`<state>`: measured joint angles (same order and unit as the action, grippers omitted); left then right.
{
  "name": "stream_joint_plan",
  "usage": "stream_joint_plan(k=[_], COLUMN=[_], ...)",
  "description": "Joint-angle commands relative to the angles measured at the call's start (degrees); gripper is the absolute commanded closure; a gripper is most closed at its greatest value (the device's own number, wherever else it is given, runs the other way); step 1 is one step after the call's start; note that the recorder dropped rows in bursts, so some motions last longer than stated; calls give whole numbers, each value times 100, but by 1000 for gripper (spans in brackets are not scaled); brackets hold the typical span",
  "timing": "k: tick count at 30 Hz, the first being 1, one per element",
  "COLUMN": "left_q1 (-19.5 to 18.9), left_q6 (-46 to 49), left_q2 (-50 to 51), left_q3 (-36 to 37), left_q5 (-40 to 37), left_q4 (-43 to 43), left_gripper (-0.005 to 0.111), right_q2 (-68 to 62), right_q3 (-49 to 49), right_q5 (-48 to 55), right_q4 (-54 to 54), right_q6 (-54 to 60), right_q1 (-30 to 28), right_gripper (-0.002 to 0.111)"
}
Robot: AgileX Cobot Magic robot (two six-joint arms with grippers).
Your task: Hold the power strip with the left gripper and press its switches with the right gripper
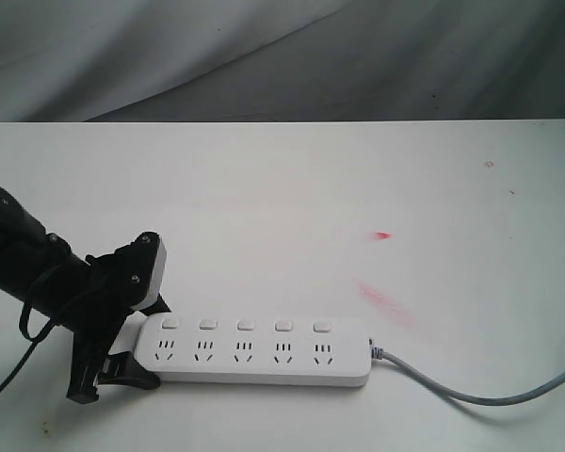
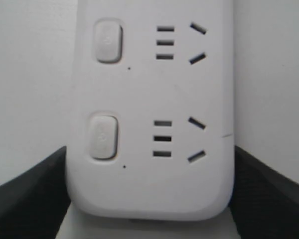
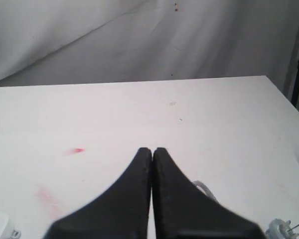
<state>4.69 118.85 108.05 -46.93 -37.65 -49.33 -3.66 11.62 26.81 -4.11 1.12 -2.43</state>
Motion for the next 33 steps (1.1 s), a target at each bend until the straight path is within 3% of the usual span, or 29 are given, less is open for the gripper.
stream_joint_plan(k=[1,6,12,16,24,29,33], left_q1=[19,19,19,19,19,19,19], left_q6=[-1,14,14,14,-5,-5,12], left_q2=[51,51,51,51,51,51,51], left_q3=[12,12,12,12,12,12,12], left_q5=[292,292,292,292,292,292,292], left_q4=[17,18,18,18,18,18,18], left_gripper=[43,43,43,43,43,43,43], right_q2=[-925,-2394,-3673,-4427,-5739,-6265,-6553], right_q3=[1232,2658,3849,4195,4313,4313,4313], right_q5=[296,449,449,449,175,374,606], right_q4=[166,212,364,760,509,-277,-1047], right_q6=[-5,-5,-5,-5,71,1536,2950], right_q1=[-34,217,1197,2102,3681,4192,4247], right_gripper=[108,108,108,108,108,108,108])
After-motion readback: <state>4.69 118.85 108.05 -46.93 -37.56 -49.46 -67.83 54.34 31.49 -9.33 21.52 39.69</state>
